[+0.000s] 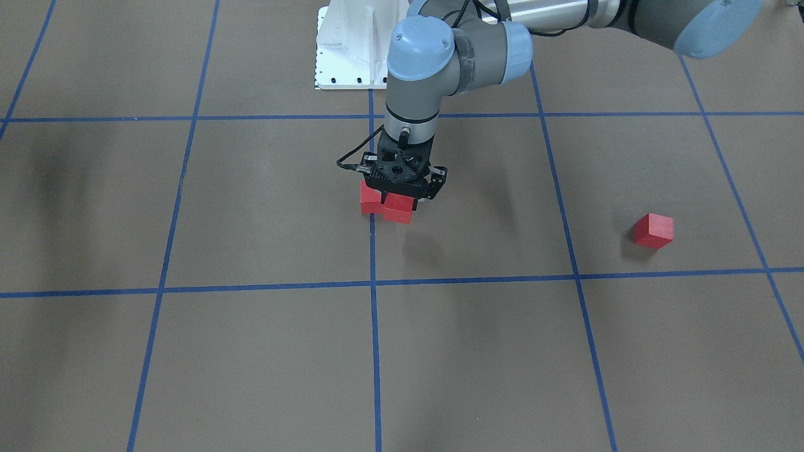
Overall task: Form red blocks into L shape at center
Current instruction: 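Carry the cube with the left gripper beside the center cube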
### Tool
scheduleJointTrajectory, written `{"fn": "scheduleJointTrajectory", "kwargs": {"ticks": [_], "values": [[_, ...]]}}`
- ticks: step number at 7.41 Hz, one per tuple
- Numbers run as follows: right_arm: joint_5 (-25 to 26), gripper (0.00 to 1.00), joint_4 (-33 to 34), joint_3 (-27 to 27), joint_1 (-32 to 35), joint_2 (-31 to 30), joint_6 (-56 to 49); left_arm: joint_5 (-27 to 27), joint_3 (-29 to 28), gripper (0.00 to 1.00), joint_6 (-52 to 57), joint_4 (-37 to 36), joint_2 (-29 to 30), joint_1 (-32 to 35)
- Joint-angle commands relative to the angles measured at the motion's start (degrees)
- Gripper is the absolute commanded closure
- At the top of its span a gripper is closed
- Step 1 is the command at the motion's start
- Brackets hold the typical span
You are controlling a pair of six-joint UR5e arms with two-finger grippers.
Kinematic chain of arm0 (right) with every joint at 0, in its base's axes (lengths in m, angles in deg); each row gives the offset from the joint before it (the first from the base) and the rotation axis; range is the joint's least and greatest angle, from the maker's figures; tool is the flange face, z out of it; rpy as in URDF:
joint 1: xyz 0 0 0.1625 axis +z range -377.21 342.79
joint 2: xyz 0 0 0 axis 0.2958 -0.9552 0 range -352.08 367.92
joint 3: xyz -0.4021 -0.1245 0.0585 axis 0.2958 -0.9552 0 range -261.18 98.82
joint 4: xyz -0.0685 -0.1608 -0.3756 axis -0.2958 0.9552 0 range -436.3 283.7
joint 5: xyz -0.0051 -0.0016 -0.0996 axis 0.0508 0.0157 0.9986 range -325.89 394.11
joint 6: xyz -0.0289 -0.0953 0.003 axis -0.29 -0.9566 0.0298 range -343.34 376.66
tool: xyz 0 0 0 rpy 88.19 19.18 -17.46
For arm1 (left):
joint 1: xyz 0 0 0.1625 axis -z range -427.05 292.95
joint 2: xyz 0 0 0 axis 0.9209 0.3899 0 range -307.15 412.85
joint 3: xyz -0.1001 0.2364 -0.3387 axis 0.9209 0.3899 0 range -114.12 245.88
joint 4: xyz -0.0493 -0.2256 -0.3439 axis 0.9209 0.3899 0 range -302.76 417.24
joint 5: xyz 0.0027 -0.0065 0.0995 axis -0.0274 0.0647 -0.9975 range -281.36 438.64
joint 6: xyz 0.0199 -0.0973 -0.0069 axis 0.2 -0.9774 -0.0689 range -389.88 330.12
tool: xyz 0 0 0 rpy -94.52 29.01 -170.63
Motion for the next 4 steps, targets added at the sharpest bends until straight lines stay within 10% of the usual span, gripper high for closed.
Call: {"fn": "scheduleJointTrajectory", "kwargs": {"ticks": [1,4], "values": [[0.01,0.0,0.0,-0.02,0.0,0.06,0.0,0.01,-6.67,1.0,-4.41,0.22,4.96,-0.27],[0.19,0.0,0.0,-0.38,0.0,0.24,0.0,0.01,-8.27,1.0,-9.31,0.66,5.06,-1.67]]}}
